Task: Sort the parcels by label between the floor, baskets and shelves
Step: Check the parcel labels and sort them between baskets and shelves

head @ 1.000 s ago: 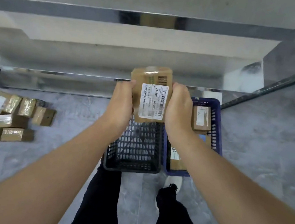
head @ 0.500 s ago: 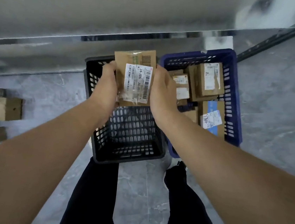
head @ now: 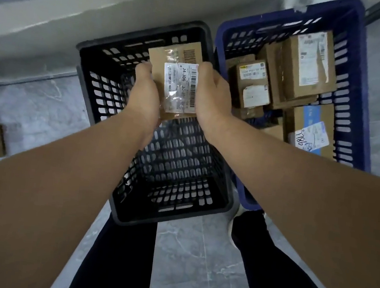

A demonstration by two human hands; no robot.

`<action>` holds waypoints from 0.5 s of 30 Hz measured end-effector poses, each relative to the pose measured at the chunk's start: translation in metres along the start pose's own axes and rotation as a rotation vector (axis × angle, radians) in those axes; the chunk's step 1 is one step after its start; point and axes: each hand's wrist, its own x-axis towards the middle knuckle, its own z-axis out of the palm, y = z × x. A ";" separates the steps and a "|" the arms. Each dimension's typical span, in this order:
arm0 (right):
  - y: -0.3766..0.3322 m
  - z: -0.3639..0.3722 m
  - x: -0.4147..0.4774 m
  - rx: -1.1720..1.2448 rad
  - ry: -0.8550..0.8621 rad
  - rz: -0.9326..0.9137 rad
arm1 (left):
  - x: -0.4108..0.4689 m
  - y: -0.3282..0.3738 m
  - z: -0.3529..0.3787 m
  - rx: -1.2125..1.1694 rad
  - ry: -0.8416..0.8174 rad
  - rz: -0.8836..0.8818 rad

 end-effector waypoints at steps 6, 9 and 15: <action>0.032 0.022 0.033 -0.116 -0.038 -0.063 | 0.040 -0.023 0.013 -0.081 0.033 -0.042; 0.047 0.036 0.041 -0.136 -0.054 -0.076 | 0.064 -0.038 0.014 -0.096 0.044 -0.078; 0.083 0.049 0.083 -0.180 -0.081 -0.023 | 0.108 -0.066 0.019 -0.076 0.090 -0.110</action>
